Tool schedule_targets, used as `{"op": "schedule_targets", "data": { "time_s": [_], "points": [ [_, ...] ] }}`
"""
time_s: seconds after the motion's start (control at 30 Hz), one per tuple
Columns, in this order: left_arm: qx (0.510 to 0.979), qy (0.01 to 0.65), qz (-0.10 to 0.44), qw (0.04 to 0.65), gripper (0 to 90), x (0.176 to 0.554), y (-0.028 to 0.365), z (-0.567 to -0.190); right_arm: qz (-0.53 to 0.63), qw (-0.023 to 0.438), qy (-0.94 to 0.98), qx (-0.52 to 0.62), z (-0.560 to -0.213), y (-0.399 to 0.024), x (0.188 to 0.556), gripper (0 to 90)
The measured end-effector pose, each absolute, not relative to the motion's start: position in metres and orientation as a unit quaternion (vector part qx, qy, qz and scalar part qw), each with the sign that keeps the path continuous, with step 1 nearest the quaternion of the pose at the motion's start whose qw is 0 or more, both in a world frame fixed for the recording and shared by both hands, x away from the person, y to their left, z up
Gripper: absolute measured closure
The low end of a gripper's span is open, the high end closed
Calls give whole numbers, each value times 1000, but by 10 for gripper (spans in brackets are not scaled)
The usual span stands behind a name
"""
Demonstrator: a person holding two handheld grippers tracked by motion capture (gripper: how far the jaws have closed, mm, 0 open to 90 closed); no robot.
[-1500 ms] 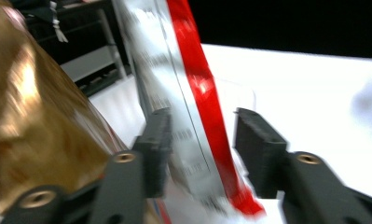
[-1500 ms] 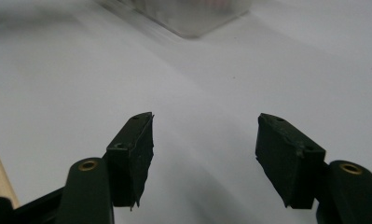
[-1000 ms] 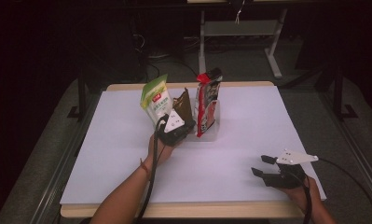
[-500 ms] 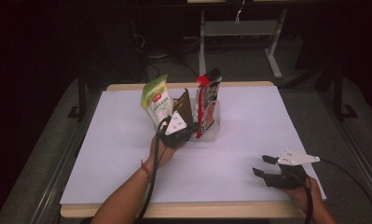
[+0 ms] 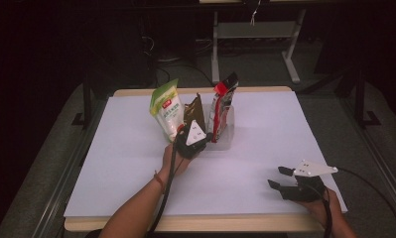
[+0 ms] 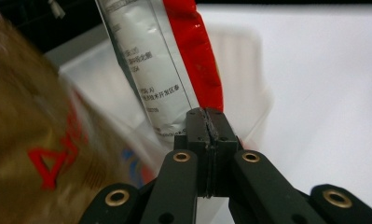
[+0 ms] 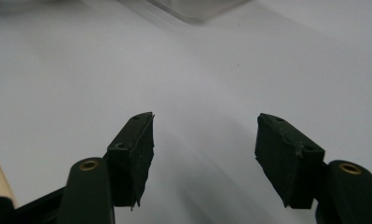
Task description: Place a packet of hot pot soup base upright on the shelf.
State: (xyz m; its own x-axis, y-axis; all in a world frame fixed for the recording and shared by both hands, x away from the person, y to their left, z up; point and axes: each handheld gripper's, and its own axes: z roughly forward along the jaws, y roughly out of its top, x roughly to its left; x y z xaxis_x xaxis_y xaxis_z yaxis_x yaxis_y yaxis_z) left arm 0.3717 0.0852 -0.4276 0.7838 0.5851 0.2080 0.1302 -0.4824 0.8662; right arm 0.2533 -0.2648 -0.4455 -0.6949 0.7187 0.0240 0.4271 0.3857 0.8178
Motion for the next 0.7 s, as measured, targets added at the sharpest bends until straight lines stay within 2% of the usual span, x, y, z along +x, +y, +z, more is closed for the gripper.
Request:
{"op": "schedule_targets", "data": {
  "time_s": [0.03, 0.13, 0.2, 0.7],
  "points": [
    [823, 218, 230, 471, 895, 373, 86, -429, 428, 171, 815, 352, -446, -265, 253, 364],
    [827, 209, 242, 462, 891, 372, 83, -428, 430, 174, 814, 350, -444, -265, 252, 365],
    [826, 212, 233, 468, 862, 372, 84, -428, 430, 174, 814, 350, -444, -266, 252, 365],
    [815, 215, 207, 497, 815, 371, 94, -422, 423, 186, 817, 345, -442, -266, 251, 362]
  ]
}}
